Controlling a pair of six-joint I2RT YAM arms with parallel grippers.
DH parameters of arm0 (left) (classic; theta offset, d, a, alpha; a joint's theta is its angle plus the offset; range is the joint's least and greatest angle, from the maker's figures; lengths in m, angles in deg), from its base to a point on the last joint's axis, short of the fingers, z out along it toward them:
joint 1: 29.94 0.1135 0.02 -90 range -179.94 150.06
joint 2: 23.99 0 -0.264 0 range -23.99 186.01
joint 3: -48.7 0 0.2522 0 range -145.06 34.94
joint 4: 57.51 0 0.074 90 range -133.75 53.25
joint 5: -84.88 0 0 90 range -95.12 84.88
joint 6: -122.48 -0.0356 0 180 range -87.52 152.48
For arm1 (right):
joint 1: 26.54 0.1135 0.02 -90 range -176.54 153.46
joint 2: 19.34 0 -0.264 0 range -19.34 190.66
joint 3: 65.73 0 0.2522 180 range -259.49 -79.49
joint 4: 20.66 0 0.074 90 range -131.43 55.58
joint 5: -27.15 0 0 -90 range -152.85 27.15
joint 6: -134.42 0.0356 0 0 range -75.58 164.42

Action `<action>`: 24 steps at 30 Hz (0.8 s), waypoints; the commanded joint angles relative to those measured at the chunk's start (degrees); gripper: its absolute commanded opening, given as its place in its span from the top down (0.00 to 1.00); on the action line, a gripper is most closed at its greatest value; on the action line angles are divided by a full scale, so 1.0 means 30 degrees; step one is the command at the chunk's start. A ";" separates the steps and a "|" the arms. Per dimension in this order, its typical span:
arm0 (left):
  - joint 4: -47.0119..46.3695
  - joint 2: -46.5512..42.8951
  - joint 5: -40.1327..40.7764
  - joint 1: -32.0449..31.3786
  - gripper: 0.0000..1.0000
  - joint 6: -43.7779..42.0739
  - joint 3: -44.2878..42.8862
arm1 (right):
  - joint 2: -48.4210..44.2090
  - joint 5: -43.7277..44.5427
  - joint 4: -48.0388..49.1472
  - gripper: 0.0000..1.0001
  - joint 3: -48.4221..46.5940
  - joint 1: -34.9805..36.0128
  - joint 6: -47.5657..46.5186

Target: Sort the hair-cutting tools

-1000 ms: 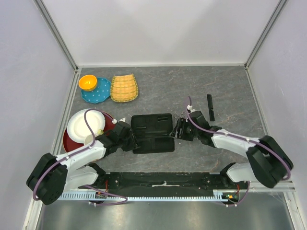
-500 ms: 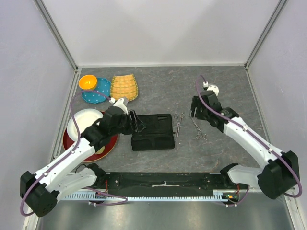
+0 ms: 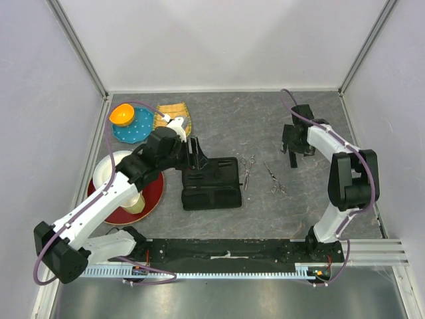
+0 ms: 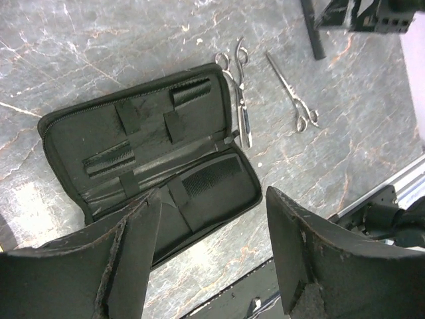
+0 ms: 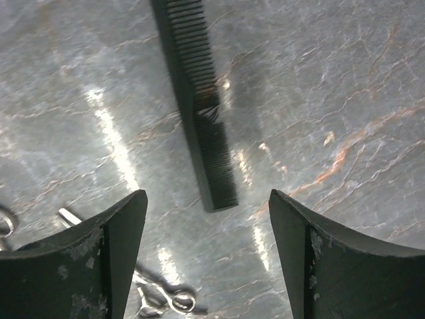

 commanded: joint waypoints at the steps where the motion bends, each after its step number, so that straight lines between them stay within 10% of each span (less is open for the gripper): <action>1: -0.0273 0.0640 -0.1295 0.0282 0.29 -0.1372 -0.0196 | 0.1323 -0.2421 -0.0600 0.18 -0.2034 -0.1570 -0.2076; 7: -0.1154 0.1256 -0.3110 0.0926 0.29 -0.1225 0.0478 | 0.3259 -0.5999 -0.1507 0.22 -0.3209 -0.2189 -0.3224; 24: -0.1652 0.1432 -0.4432 0.1191 0.29 -0.0815 0.1826 | 0.4786 -0.4101 -0.2826 0.44 -0.3562 -0.2101 -0.2874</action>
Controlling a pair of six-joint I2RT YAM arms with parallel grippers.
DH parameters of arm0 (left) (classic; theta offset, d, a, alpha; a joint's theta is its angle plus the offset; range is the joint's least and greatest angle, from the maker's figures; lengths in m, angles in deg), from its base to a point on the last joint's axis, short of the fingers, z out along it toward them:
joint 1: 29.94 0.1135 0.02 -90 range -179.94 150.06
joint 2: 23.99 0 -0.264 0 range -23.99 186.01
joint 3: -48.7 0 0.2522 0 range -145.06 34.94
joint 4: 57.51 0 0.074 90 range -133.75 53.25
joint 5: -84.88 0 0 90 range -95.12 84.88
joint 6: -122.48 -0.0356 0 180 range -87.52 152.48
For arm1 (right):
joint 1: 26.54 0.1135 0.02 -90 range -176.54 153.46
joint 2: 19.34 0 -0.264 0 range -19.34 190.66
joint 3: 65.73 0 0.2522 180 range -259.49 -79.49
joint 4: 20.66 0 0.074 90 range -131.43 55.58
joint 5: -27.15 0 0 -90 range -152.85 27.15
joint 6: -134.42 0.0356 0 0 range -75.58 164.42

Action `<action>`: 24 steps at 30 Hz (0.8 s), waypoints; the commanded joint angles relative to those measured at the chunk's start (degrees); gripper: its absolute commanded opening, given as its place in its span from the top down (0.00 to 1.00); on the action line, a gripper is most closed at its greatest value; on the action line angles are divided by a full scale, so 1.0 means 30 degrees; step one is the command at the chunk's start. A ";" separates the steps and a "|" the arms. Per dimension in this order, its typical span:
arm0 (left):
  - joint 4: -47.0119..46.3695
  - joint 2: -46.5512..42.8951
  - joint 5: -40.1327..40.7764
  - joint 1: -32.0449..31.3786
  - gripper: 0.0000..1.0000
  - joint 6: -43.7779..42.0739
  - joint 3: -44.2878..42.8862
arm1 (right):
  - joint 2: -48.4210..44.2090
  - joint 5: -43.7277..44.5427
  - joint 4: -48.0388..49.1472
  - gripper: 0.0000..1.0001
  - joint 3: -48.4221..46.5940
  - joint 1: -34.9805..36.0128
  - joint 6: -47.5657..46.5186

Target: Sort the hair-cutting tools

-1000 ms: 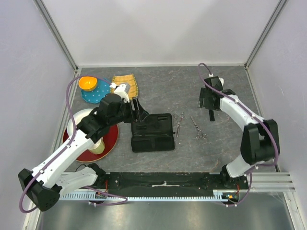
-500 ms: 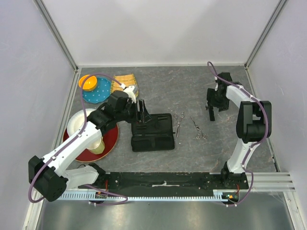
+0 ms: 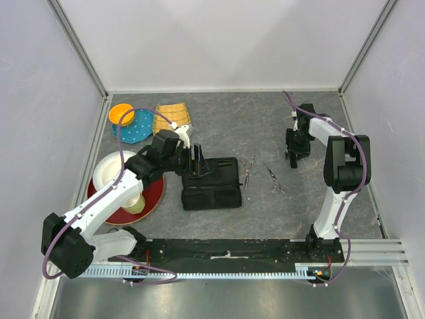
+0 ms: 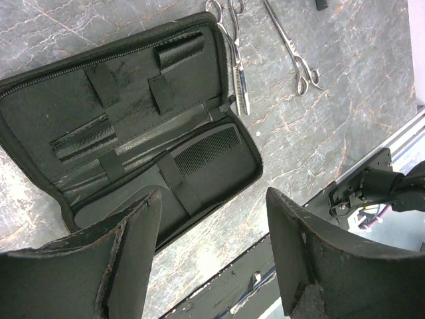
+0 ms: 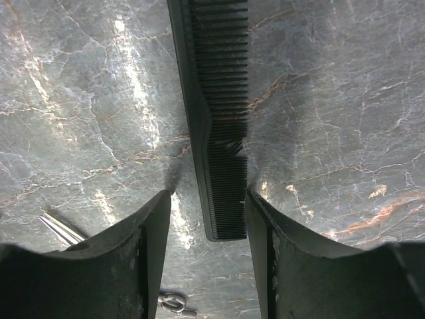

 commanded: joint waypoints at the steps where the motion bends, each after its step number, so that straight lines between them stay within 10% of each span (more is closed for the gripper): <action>1: -0.0814 -0.0054 -0.0614 0.0098 0.29 -0.0261 0.0318 | 0.0225 0.0995 -0.0626 0.44 -0.0422 0.0085 -0.0032; 24: -0.1429 -0.0406 -0.0995 0.0098 0.29 0.0149 0.0934 | 0.0222 0.0676 -0.2589 0.32 -0.2678 0.0261 -0.0996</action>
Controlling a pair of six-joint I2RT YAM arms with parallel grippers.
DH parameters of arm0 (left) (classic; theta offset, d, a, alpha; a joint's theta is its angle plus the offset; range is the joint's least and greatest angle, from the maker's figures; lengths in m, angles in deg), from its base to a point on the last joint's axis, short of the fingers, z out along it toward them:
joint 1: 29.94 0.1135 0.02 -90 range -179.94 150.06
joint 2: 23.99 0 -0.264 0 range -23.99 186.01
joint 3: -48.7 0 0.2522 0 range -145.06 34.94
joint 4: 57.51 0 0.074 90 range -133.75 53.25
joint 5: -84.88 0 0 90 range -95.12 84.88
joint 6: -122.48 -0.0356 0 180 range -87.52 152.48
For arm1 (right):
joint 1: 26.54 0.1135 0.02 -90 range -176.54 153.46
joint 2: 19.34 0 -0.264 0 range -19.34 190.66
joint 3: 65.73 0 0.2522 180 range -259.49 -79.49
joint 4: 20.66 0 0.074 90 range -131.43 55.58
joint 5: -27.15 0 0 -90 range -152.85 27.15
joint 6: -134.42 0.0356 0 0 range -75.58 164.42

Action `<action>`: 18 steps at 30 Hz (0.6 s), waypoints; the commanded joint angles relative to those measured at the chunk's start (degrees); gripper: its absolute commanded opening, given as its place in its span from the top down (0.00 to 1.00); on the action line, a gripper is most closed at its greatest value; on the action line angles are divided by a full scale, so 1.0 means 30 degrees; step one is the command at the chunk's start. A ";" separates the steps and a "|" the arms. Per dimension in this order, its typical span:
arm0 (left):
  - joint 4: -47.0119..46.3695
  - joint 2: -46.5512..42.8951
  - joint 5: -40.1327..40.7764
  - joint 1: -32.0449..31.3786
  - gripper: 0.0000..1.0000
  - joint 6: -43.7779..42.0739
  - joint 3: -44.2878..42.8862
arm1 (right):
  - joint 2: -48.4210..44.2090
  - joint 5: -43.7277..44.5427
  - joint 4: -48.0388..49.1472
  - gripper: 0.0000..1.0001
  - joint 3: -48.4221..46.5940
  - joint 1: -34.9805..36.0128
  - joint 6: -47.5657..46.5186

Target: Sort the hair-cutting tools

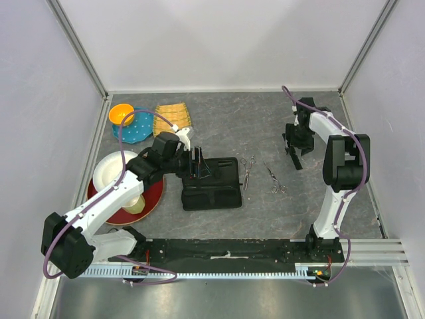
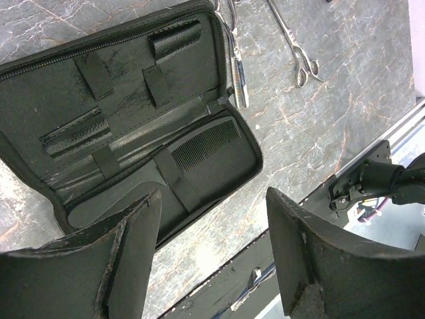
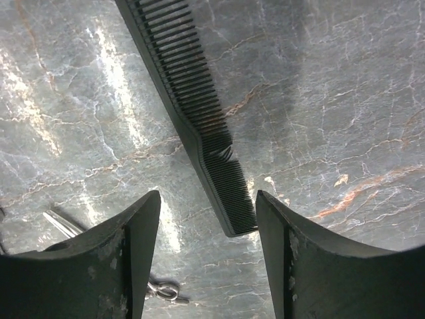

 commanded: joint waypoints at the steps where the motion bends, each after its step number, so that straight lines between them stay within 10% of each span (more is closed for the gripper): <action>1: -0.1007 -0.0406 -0.0535 0.0098 0.29 0.0163 0.0162 | 0.0006 -0.0622 -0.0957 0.32 -0.0703 0.0130 -0.0910; 18: -0.1066 -0.0318 -0.0712 0.0098 0.29 0.0193 0.0250 | 0.1560 -0.0328 -0.0578 0.41 0.0292 0.0159 -0.0795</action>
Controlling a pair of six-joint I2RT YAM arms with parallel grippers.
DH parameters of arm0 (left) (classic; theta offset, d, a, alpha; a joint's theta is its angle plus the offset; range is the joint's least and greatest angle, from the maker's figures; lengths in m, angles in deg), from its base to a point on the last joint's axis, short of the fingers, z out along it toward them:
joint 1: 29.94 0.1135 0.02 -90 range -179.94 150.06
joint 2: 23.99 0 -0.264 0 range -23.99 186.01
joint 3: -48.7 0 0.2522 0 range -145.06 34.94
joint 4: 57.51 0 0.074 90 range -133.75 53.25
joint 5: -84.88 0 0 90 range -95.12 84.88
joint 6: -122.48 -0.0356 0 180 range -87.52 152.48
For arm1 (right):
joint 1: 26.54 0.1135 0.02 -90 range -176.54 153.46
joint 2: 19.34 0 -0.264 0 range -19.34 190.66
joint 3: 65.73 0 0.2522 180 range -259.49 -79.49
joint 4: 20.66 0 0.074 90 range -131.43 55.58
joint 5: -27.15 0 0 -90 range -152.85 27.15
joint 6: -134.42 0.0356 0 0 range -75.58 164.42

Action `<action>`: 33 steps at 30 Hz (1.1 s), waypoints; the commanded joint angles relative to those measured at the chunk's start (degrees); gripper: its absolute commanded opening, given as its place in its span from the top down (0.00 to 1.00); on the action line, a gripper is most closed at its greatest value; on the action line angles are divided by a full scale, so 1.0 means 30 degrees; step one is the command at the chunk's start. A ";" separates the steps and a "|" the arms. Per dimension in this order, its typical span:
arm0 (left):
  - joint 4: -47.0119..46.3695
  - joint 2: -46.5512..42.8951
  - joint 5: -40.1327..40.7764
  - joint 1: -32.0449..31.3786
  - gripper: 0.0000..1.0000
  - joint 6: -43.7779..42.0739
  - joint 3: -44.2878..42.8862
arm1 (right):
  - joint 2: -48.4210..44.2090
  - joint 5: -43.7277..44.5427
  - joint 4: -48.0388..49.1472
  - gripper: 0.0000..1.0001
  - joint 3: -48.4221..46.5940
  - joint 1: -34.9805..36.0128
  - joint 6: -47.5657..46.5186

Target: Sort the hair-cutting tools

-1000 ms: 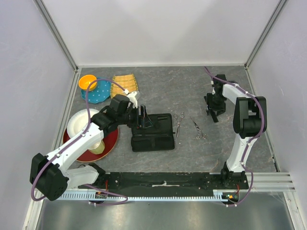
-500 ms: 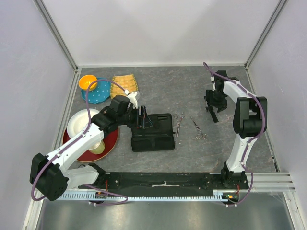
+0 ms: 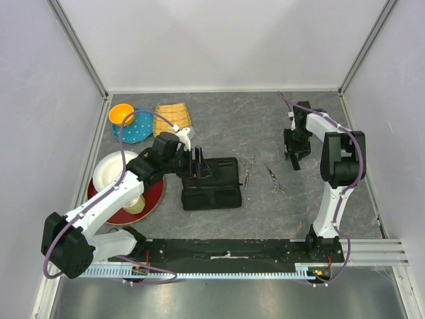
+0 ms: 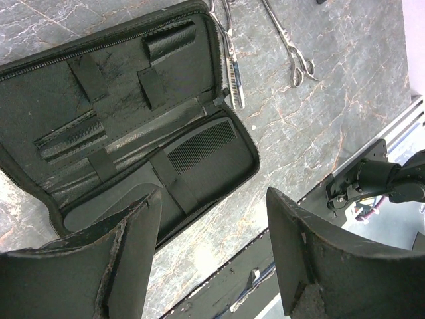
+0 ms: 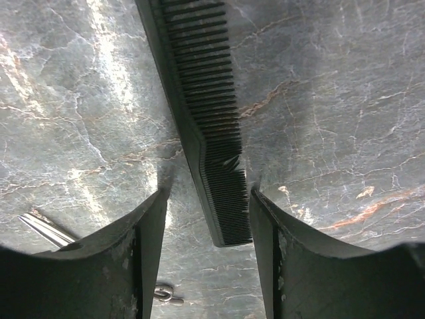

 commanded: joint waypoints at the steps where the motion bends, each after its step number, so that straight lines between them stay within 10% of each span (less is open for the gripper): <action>1: -0.0665 -0.0376 -0.0486 0.0098 0.29 0.0186 0.0061 | 0.0380 0.0021 0.0246 0.43 0.0686 0.0028 0.0073; 16: -0.0636 -0.0377 -0.0574 0.0098 0.29 0.0186 0.0148 | 0.0087 0.0782 0.0481 0.62 0.1186 0.0057 0.1068; 33: -0.0695 -0.0230 -0.0603 0.0098 0.29 0.0215 0.0149 | -0.2226 -0.0858 0.1448 0.62 0.1772 0.0145 0.1918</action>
